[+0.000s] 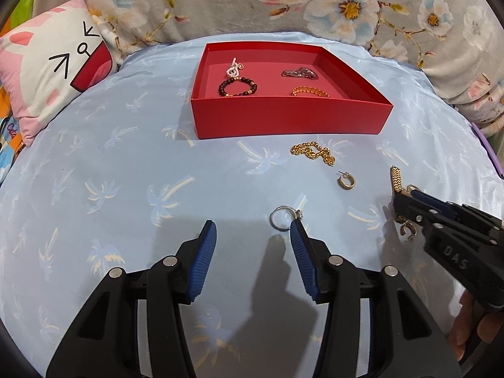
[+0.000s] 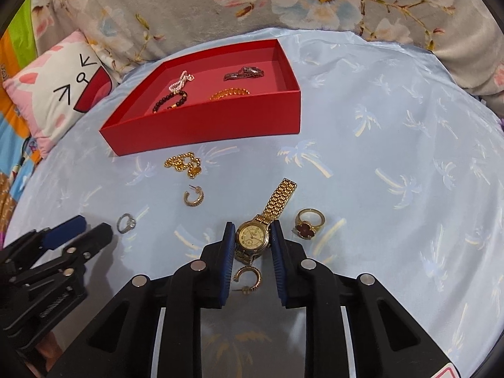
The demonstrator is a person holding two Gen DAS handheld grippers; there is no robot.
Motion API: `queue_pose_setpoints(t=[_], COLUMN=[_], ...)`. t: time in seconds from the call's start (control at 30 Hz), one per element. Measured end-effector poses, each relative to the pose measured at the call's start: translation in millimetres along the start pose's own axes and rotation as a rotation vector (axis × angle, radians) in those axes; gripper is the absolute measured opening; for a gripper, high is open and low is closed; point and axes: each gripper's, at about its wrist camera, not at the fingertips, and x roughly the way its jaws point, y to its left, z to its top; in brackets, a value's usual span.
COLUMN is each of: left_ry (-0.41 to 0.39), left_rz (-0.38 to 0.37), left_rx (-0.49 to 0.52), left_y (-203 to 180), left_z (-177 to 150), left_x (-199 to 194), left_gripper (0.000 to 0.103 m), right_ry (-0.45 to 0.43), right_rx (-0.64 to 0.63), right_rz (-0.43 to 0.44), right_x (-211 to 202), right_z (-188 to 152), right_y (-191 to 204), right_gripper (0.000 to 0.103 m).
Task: Organize jewelry
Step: 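Move the left tool onto the silver ring while the right tool approaches the gold watch, then close the left tool on the silver ring while the right tool grasps the gold watch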
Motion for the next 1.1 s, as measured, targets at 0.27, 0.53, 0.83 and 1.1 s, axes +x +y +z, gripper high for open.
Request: queue_pose_setpoints(t=[0.27,0.53,0.83,1.1], left_ry=[0.021,0.001,0.005,-0.008], left_rz=[-0.017,0.019,-0.022,-0.056], left_rx=[0.004,0.019,0.012,0.005], left_y=[-7.3,-15.5,-11.5,-6.2], left_z=[2.9,7.5,7.5,8.8], left_x=[12.3,19.5,17.2,1.6], left_gripper=[0.047,0.045,0.023,0.023], right_ry=[-0.022,-0.027,-0.036,-0.046], right_rx=[0.028,0.031,0.028,0.027], right_rz=[0.035,0.047,0.063,0.079], right_x=[-19.6,-24.9,-32.1,-40.2], right_z=[2.1,1.7,2.0,3.5], right_y=[-5.7,-7.6,-8.3,-8.2], right_gripper=[0.021,0.021,0.021,0.021])
